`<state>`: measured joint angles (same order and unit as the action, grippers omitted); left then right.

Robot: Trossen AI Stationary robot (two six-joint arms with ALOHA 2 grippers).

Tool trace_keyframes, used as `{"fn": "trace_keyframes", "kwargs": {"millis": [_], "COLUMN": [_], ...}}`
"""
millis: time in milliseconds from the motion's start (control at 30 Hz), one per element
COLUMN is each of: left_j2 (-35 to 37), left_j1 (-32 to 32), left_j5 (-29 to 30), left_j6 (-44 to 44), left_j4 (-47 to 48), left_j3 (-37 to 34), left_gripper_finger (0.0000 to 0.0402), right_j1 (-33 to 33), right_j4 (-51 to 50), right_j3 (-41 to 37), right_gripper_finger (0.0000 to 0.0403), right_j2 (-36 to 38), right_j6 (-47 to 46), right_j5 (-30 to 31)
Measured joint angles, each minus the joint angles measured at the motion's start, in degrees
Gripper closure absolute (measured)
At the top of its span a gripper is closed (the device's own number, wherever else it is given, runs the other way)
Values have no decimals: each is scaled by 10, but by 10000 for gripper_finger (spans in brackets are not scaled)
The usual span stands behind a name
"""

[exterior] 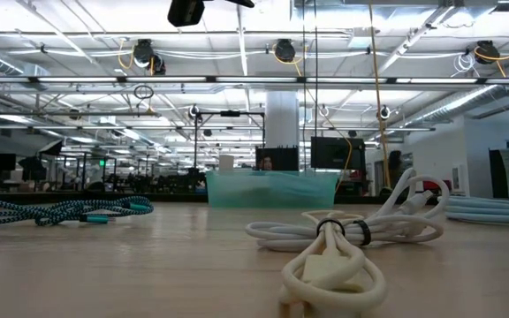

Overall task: Pick & Place USB Port
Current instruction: Put the black charger cable into the orange bin

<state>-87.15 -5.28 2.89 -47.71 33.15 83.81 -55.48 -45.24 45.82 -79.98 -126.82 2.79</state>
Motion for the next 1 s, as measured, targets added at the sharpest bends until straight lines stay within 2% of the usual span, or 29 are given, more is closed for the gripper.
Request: {"fn": "trace_keyframes", "kwargs": {"millis": [300, 533, 767, 1000], "left_j2": [0, 0, 0, 0], "left_j1": [-1, -9, -12, -12], "left_j5": [2, 3, 3, 3], "left_j6": [0, 0, 0, 0], "left_j4": [0, 0, 1, 1], "left_j3": [0, 0, 0, 0], "left_gripper_finger": [300, 300, 300, 300], "right_j1": [-7, -21, -28, -28], "right_j4": [-20, -47, -46, 13], "right_j3": [0, 0, -4, -34], "right_gripper_finger": [325, 394, 402, 402], "right_j2": [41, 50, 50, 50], "right_j6": [9, 6, -1, -6], "right_j5": [-46, -76, -80, -89]}}
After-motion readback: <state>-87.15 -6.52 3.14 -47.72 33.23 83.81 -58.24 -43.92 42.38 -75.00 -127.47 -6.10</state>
